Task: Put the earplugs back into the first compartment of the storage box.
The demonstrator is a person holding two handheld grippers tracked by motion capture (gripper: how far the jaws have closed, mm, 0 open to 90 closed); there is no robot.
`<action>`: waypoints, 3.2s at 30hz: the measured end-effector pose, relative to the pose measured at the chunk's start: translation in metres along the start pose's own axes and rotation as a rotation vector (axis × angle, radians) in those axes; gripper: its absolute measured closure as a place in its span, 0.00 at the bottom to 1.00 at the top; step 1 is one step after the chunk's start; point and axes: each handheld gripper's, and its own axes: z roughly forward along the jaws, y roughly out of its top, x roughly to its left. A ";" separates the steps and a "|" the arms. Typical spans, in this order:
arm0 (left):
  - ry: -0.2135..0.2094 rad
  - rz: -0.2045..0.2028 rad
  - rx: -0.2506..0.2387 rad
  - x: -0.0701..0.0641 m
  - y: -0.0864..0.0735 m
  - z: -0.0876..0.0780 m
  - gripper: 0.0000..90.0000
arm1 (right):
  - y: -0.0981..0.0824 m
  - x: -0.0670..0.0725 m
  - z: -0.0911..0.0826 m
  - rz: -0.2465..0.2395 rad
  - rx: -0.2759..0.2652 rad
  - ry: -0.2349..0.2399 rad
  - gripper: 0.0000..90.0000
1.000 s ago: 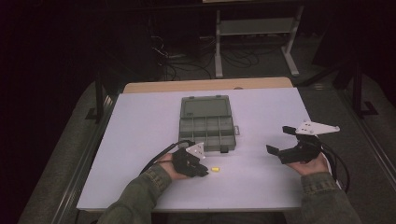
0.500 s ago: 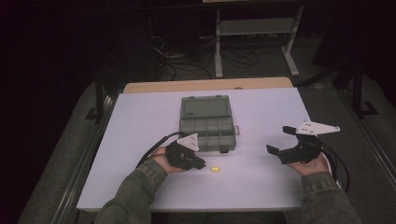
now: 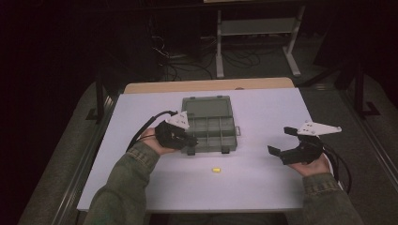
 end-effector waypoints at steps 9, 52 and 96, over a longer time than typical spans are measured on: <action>0.057 -0.026 -0.007 0.024 0.005 -0.015 0.90 | 0.000 0.000 0.000 0.001 0.002 0.003 0.00; 0.142 -0.200 0.065 0.089 -0.030 0.032 0.90 | -0.002 0.000 0.002 -0.001 0.013 0.013 0.00; 0.107 -0.118 -0.157 0.033 0.004 0.000 0.00 | -0.003 -0.001 0.001 0.013 0.010 0.014 0.00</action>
